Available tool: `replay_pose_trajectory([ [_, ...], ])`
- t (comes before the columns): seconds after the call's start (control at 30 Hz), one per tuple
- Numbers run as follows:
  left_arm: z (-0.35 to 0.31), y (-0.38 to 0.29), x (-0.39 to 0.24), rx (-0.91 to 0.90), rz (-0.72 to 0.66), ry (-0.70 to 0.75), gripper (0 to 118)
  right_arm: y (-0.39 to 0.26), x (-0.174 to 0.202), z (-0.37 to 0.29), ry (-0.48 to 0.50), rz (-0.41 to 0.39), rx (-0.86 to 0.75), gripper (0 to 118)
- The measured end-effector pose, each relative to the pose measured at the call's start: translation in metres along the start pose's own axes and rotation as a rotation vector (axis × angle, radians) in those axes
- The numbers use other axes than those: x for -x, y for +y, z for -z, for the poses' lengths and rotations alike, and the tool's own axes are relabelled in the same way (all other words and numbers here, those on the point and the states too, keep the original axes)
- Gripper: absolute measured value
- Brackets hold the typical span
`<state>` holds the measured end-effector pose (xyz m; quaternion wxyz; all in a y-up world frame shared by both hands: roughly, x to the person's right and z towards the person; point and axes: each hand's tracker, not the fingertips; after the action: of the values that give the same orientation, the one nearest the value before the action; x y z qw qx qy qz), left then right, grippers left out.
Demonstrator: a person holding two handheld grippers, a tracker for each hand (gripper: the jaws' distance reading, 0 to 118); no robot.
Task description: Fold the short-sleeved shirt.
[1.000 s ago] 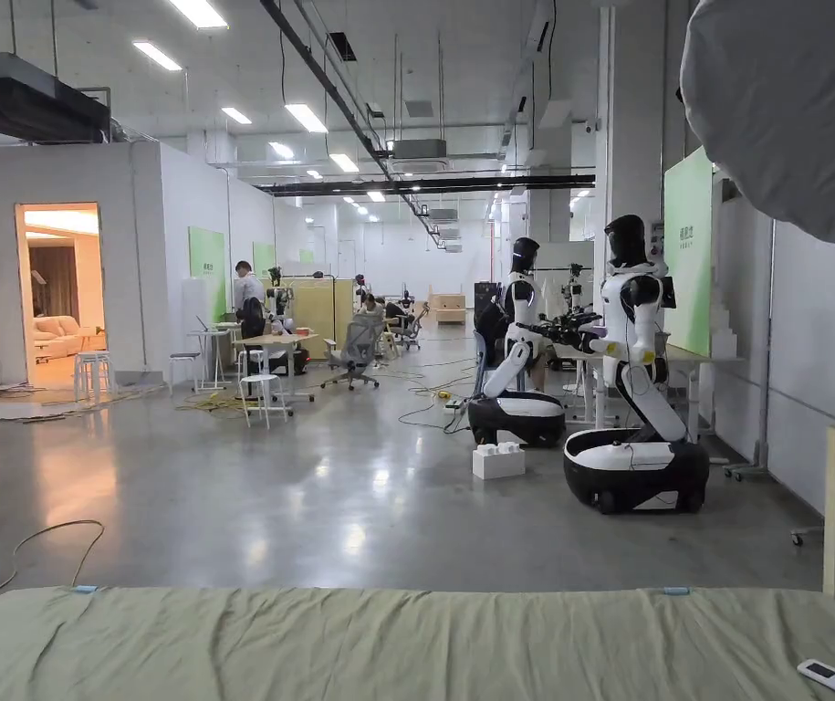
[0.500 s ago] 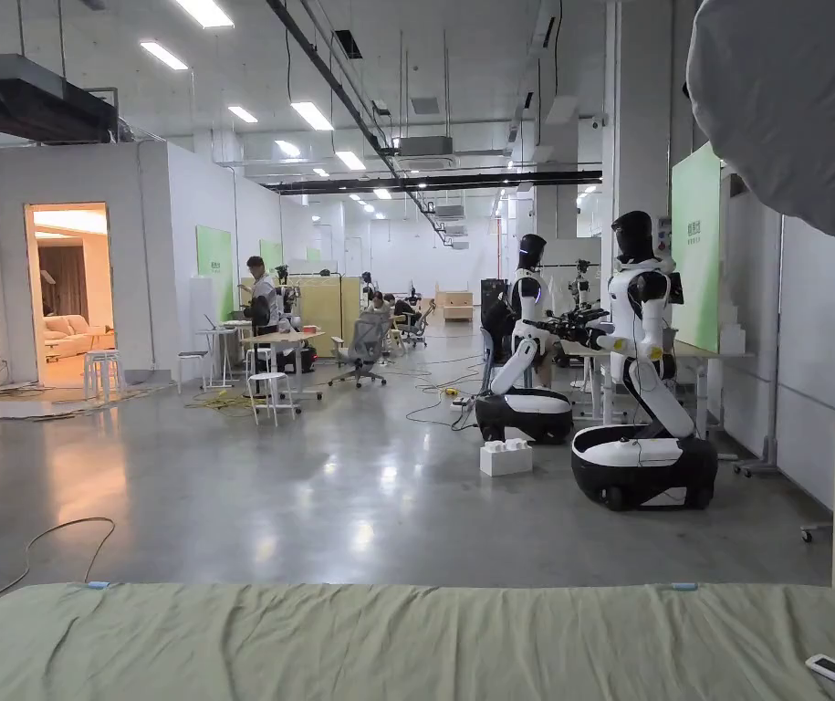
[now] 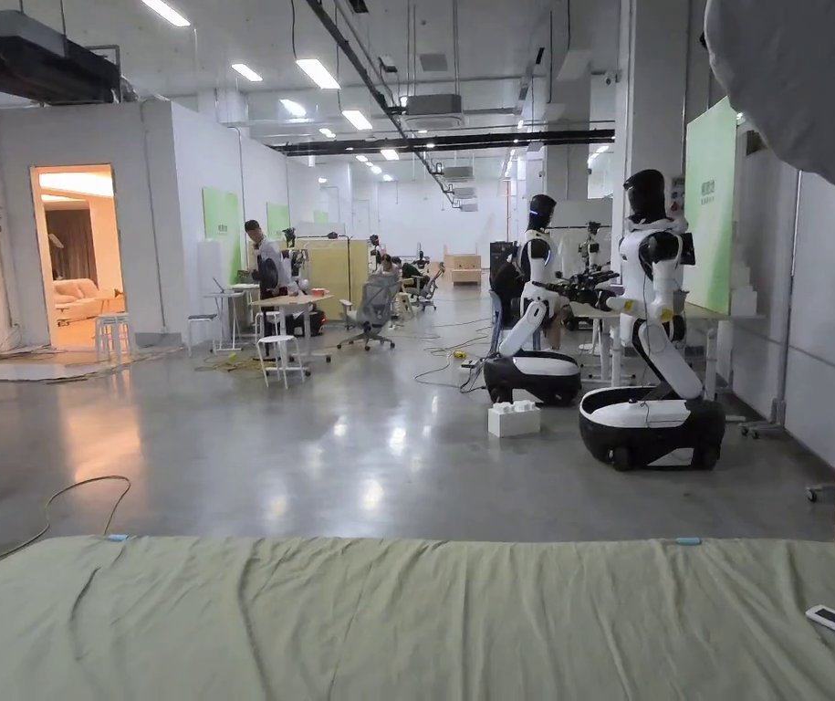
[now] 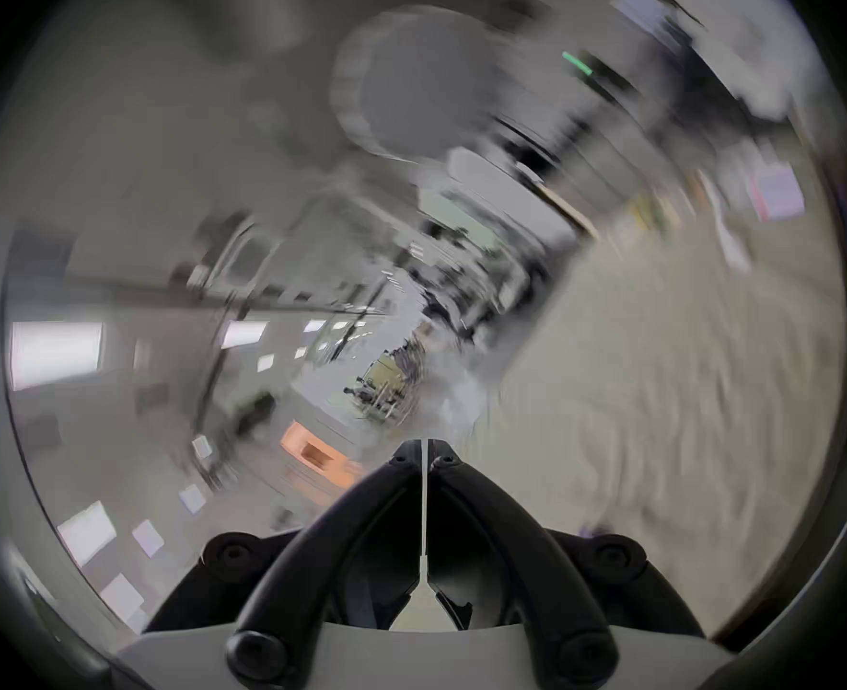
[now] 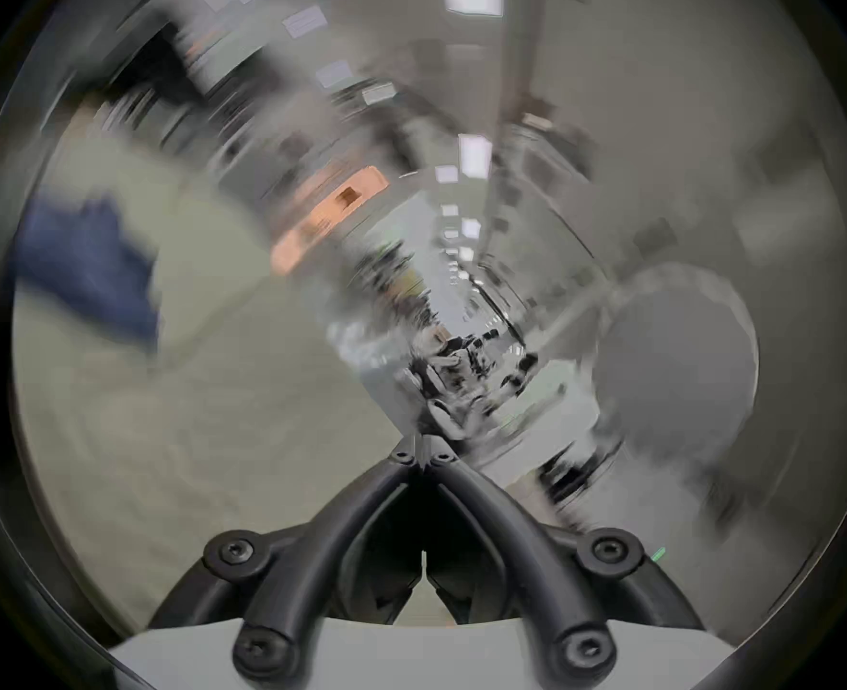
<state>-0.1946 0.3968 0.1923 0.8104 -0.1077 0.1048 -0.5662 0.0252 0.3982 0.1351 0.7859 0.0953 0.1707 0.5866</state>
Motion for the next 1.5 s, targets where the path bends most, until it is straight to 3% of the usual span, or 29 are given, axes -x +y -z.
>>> replay_pose_trajectory([
  [0.03,0.003,-0.012,-0.024,0.006,0.071,-0.054,1,-0.009,0.021,-0.003,0.024,-0.179,-0.036,0],
  [0.1,0.002,-0.026,-0.048,0.015,0.097,-0.167,1,-0.003,0.065,0.003,0.108,-0.305,-0.028,0],
  [0.17,-0.003,-0.032,-0.055,-0.034,0.057,-0.204,1,-0.015,0.084,-0.002,0.165,-0.370,-0.053,0],
  [0.2,-0.003,-0.036,-0.057,-0.038,0.088,-0.184,1,-0.048,0.069,-0.018,0.167,-0.429,-0.067,0],
  [0.23,-0.003,-0.036,-0.055,-0.032,0.147,-0.142,1,-0.029,0.089,-0.007,0.140,-0.458,-0.069,0],
  [0.27,0.000,-0.037,-0.047,-0.018,0.162,-0.070,1,-0.028,0.092,-0.004,0.149,-0.429,-0.056,0],
  [0.3,0.001,-0.035,-0.029,0.000,0.092,-0.033,1,-0.025,0.079,0.000,0.139,-0.349,-0.047,0],
  [0.33,0.001,-0.031,-0.004,-0.002,-0.032,-0.015,1,-0.029,0.069,-0.002,0.117,-0.213,-0.028,0],
  [0.37,-0.001,-0.029,0.021,-0.006,-0.245,-0.018,1,-0.022,0.046,0.006,0.085,-0.058,-0.009,0],
  [0.4,-0.003,-0.029,0.045,-0.020,-0.461,-0.023,1,-0.022,0.023,0.007,0.062,0.142,0.011,0],
  [0.47,-0.005,-0.033,0.066,-0.079,-0.871,-0.043,1,-0.031,-0.018,0.007,0.017,0.573,0.036,0],
  [0.53,-0.019,-0.073,0.094,-0.122,-1.272,-0.102,1,-0.058,-0.047,-0.001,0.006,1.087,0.050,0],
  [0.57,-0.021,-0.086,0.096,-0.140,-1.418,-0.126,1,-0.074,-0.048,-0.004,0.005,1.311,0.075,0],
  [0.6,-0.021,-0.104,0.076,-0.161,-1.430,-0.202,1,-0.094,-0.039,-0.008,0.040,1.570,0.111,0],
  [0.63,-0.021,-0.108,0.068,-0.117,-1.393,-0.243,1,-0.108,-0.027,-0.012,0.117,1.737,0.163,0],
  [0.7,-0.024,-0.109,0.051,-0.026,-1.298,-0.190,1,-0.115,-0.024,-0.017,0.138,1.684,0.124,0],
  [0.8,-0.027,-0.112,0.051,-0.049,-1.277,-0.215,1,-0.099,-0.021,-0.026,0.030,1.390,0.133,0],
  [0.83,-0.031,-0.098,0.059,-0.045,-1.277,-0.204,1,-0.096,-0.023,-0.029,-0.006,1.367,0.131,0],
  [0.93,-0.032,-0.094,0.062,-0.060,-1.255,-0.209,1,-0.094,-0.027,-0.033,0.046,1.460,0.066,0],
  [0.97,-0.034,-0.092,0.062,-0.054,-1.198,-0.195,1,-0.092,-0.029,-0.035,0.043,1.449,0.051,0],
  [1.1,-0.039,-0.090,0.064,-0.068,-1.197,-0.218,1,-0.085,-0.032,-0.036,-0.002,1.354,0.054,0],
  [1.5,-0.034,-0.111,0.071,-0.066,-1.250,-0.202,1,-0.084,-0.029,-0.035,0.041,1.392,0.054,0],
])
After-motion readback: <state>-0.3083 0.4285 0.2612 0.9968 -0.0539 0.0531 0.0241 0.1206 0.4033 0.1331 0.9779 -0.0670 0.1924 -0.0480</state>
